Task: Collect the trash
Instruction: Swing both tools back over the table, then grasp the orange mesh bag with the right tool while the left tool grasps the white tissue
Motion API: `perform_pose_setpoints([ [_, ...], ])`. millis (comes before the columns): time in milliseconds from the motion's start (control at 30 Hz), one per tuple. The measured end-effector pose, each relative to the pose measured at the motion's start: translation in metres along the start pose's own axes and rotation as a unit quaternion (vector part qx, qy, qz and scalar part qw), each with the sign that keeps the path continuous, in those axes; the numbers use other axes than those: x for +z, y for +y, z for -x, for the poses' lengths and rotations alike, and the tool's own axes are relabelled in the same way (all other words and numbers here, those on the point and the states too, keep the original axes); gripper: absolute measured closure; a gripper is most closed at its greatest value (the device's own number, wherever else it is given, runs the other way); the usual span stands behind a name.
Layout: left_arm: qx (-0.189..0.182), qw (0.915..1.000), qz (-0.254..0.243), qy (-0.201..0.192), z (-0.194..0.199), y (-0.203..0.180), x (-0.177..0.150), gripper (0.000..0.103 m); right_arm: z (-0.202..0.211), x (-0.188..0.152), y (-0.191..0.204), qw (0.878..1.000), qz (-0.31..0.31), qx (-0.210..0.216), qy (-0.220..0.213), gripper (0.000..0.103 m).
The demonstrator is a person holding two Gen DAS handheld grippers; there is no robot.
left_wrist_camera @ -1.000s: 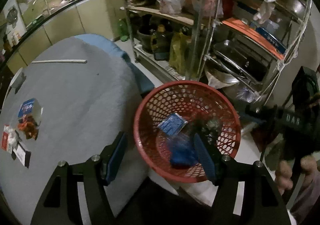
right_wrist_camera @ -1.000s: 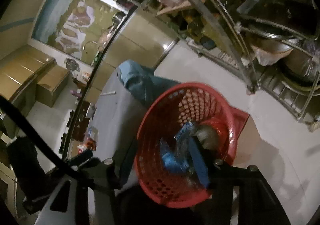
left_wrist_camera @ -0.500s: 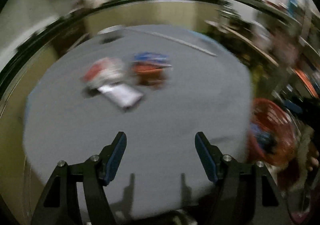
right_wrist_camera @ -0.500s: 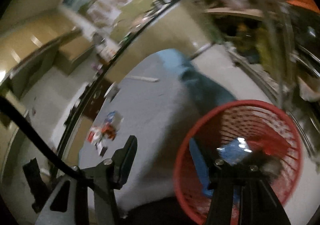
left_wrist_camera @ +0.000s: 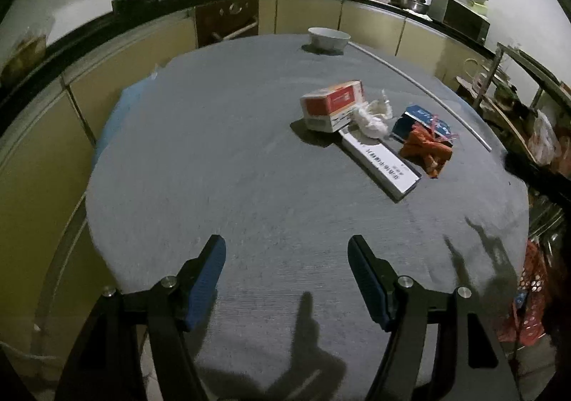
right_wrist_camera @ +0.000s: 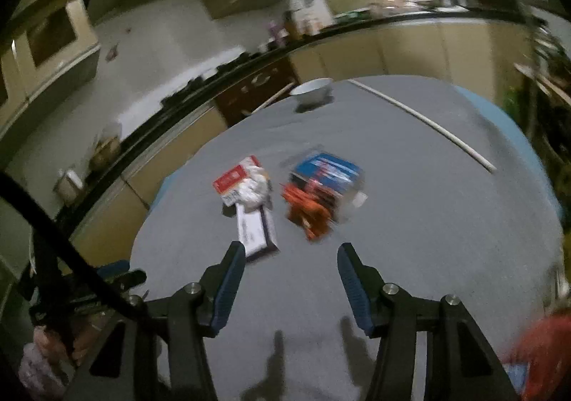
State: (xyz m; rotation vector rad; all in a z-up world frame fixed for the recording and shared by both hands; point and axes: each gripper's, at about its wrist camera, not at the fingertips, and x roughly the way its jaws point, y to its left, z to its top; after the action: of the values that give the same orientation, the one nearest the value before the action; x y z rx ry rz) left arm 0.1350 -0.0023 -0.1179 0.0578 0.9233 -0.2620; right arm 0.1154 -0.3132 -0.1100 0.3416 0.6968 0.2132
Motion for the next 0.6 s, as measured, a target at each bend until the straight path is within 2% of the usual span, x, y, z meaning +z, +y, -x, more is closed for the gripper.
perform_pose_setpoints([
  [33,-0.003,1.0000,0.002,0.001,-0.002,0.000,0.001,0.032,-0.010,0.005,0.003,1.000,0.007,-0.002,0.004,0.057],
  [200,-0.014,0.9999,0.006,-0.005,-0.002,0.001,0.008,0.032,-0.055,0.029,0.008,1.000,0.025,-0.005,0.018,0.063],
  [400,-0.028,0.9995,0.011,-0.012,-0.003,-0.003,0.026,0.032,-0.105,0.038,0.006,0.998,0.031,-0.011,0.052,0.064],
  [533,-0.034,0.9992,0.003,-0.020,-0.004,-0.012,0.040,0.032,-0.133,0.035,-0.006,0.995,0.021,-0.035,0.087,0.067],
  [600,-0.042,0.9988,-0.001,-0.024,-0.005,-0.018,0.051,0.032,-0.143,0.031,-0.013,0.992,0.014,-0.045,0.117,0.074],
])
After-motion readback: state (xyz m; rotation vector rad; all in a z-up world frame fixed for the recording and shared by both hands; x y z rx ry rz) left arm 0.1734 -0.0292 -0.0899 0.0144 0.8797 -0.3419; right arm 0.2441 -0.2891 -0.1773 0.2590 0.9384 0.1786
